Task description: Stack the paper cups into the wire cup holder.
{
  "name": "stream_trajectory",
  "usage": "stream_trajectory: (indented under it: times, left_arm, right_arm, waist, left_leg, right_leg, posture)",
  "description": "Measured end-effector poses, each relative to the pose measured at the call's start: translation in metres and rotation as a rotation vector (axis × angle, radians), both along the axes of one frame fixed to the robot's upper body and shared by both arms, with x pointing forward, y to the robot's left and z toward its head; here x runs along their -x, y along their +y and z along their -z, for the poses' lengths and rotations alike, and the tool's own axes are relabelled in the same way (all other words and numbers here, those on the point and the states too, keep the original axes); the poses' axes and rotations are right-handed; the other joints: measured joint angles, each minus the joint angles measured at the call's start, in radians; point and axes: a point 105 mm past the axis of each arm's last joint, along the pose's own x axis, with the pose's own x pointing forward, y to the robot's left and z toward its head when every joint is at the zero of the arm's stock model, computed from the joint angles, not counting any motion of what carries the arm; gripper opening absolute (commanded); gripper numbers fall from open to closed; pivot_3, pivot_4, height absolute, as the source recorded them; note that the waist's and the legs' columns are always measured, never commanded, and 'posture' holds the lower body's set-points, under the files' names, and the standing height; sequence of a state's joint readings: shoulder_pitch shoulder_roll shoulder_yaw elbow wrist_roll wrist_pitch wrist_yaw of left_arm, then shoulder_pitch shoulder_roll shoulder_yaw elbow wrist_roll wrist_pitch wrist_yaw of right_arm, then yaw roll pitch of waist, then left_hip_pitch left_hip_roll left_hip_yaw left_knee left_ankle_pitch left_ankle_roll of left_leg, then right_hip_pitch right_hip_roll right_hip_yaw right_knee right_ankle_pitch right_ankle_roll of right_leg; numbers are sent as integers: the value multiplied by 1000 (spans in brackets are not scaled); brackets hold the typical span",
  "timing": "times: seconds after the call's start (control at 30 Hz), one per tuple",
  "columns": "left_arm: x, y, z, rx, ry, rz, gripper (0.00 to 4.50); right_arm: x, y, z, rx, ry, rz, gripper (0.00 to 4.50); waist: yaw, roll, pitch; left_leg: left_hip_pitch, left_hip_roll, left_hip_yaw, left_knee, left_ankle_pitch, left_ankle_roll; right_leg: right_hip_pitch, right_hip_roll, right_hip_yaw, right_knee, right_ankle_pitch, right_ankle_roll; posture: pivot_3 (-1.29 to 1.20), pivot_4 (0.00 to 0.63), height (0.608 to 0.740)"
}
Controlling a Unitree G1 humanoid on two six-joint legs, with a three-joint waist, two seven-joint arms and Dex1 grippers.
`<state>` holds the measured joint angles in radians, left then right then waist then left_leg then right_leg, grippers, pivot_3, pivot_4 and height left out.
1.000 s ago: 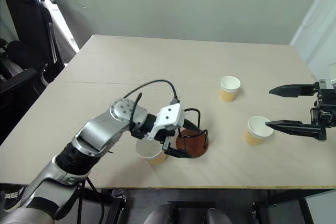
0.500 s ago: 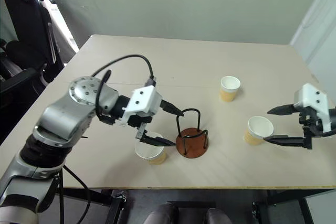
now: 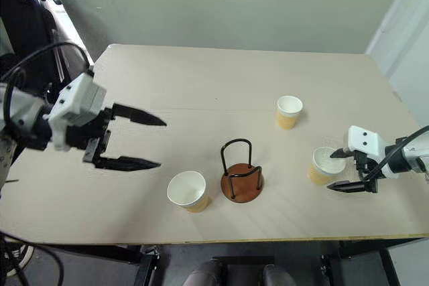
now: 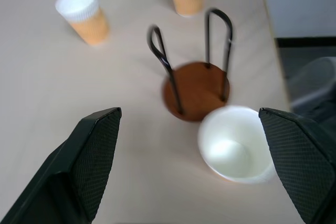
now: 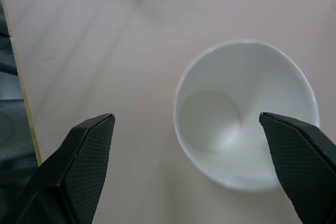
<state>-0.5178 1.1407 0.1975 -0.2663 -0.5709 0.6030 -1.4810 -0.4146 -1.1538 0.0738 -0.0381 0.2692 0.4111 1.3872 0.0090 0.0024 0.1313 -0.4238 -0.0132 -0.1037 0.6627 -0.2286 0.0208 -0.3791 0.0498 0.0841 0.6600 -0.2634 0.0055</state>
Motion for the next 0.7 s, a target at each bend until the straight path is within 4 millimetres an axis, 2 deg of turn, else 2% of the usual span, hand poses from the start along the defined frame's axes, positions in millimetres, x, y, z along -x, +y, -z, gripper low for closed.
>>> stream_trajectory:
  times: [0.1,0.27,0.43,0.47,0.63,0.7]
  left_arm:
    - [8,9,-3,32,13,-38,4500]
    - [13,18,-3,50,0,-105,4500]
    - [13,18,-1,55,-2,-126,4500]
    - [13,18,-2,55,-8,-133,4500]
    - [13,21,-3,47,-17,-153,4500]
    - [13,22,-3,47,-18,-158,4500]
  right_arm:
    - [-3,1,8,17,12,-8,3920]
    - [-10,6,14,14,5,-20,2049]
    - [-17,9,5,12,-23,-35,190]
    - [-18,9,3,12,-27,-38,39]
    - [-17,8,3,17,-20,-51,39]
    - [-17,13,-6,-5,-26,-79,39]
  waist:
    - [0,0,0]
    - [-2,0,0]
    - [-2,0,0]
    - [-2,0,0]
    - [-2,0,0]
    - [-3,1,1]
  left_leg:
    - [0,0,0,0,0,0]
    - [2,0,0,-1,0,0]
    - [2,0,0,-1,-1,-2]
    - [2,0,0,-1,-1,-2]
    - [1,1,0,-3,-1,-2]
    - [1,1,1,-4,0,-4]
  right_leg:
    - [0,0,0,1,1,-2]
    - [0,0,0,2,3,-4]
    - [0,0,0,2,3,-5]
    - [-1,0,0,2,3,-5]
    - [-2,0,0,2,2,-6]
    - [-4,0,0,2,2,-7]
  posture:
    - [0,150,740]
    - [0,150,740]
    - [0,150,740]
    - [0,150,740]
    - [0,150,740]
    - [0,150,740]
